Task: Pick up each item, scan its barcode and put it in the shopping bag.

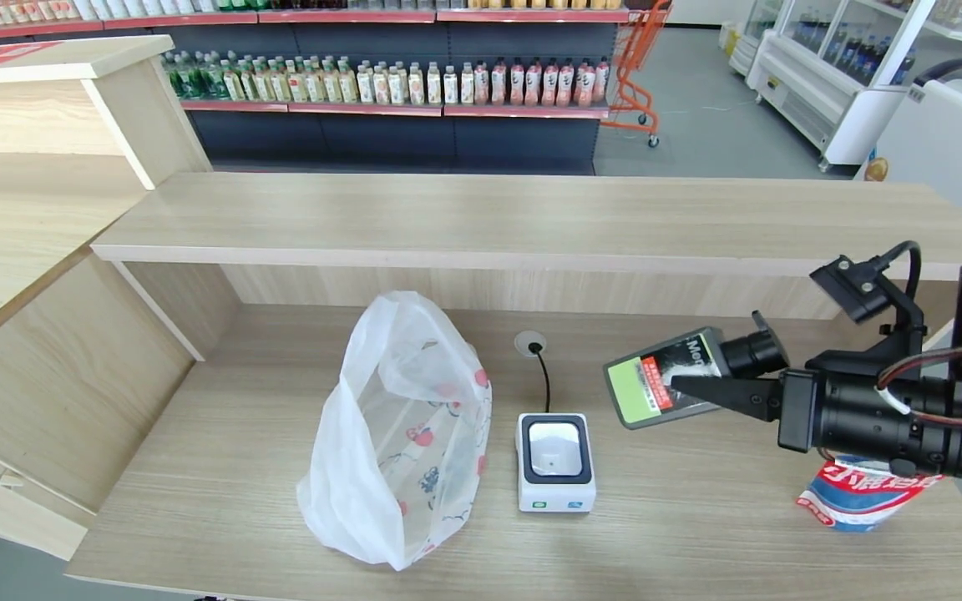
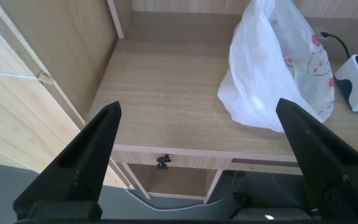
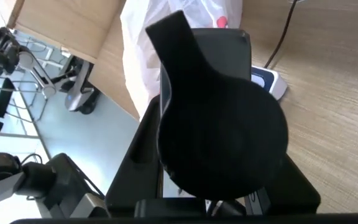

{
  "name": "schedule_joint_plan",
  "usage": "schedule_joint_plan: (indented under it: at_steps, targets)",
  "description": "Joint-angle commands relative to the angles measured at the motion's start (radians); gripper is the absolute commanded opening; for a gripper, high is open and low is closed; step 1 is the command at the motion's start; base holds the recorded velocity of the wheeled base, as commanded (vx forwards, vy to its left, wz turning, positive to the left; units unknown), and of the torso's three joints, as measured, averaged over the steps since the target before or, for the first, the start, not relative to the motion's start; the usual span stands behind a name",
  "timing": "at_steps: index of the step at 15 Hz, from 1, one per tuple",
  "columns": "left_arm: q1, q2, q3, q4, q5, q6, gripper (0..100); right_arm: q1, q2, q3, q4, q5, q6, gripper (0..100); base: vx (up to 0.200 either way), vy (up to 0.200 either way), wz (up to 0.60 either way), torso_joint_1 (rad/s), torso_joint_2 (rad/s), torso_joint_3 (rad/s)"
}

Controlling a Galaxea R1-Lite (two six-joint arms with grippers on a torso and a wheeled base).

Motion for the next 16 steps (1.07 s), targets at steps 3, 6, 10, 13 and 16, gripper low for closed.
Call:
schedule_joint_plan:
  at_steps: [3, 6, 10, 13, 16]
  targets:
    - [-0.001, 0.0, 0.0, 0.0, 0.001, 0.0, 100, 0.001, 0.044, -0.051, 0.0, 0.002, 0.081, 0, 0.0, 0.2, 0.0, 0.012, 0.0, 0.001]
    - [-0.001, 0.0, 0.0, 0.0, 0.001, -0.004, 100, 0.008, 0.136, -0.113, 0.001, 0.0, 0.081, 0, 0.0, 0.2, 0.0, -0.006, 0.0, 0.006]
    - [-0.001, 0.0, 0.0, 0.0, 0.001, -0.001, 100, 0.046, 0.287, -0.162, 0.003, -0.006, 0.035, 0, 0.0, 0.0, 0.0, 0.0, 0.0, 0.0]
    - [-0.001, 0.0, 0.0, 0.0, 0.001, -0.001, 100, 0.081, 0.398, -0.179, -0.005, -0.011, -0.034, 0, 0.0, 0.0, 0.0, 0.0, 0.0, 0.0]
    - [-0.001, 0.0, 0.0, 0.0, 0.001, -0.001, 100, 0.113, 0.504, -0.203, -0.019, -0.089, -0.161, 0, 0.0, 0.0, 0.0, 0.0, 0.0, 0.0]
